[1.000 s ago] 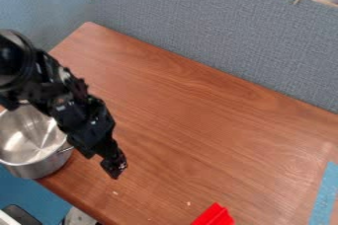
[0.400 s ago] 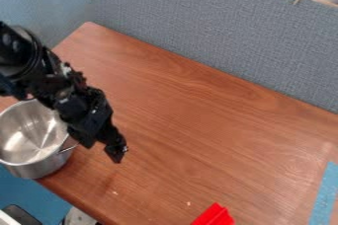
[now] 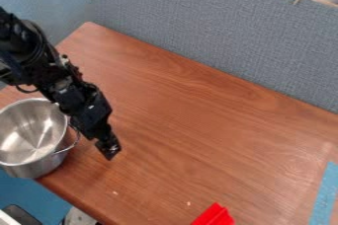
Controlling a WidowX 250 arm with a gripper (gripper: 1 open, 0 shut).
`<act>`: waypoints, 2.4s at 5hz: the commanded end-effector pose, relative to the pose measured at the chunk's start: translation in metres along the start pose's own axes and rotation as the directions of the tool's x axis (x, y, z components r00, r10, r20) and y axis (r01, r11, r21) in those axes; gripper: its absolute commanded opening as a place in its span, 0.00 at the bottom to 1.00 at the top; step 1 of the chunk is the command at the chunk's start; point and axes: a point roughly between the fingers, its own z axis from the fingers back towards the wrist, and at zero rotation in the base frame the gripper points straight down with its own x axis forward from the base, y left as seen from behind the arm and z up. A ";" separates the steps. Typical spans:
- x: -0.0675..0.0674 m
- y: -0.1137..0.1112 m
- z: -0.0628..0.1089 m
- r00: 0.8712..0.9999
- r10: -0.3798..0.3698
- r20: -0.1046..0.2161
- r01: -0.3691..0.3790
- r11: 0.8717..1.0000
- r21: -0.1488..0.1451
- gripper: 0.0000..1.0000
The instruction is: Move the red object from the metal pot to the table
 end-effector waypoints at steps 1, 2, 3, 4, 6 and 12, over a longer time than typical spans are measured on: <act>0.006 0.025 -0.005 0.989 -0.142 -0.030 0.142 0.990 -0.013 0.00; 0.003 0.012 0.010 0.993 -0.113 -0.027 0.113 0.993 -0.020 0.00; 0.006 -0.001 0.028 0.995 -0.099 -0.016 0.098 0.995 -0.020 0.00; 0.032 -0.010 0.050 0.999 0.032 0.012 -0.033 0.999 0.019 0.00; 0.054 -0.057 0.052 0.994 0.103 0.040 -0.105 0.994 0.030 0.00; 0.015 -0.233 0.098 0.654 0.723 0.221 -0.755 0.644 0.125 0.00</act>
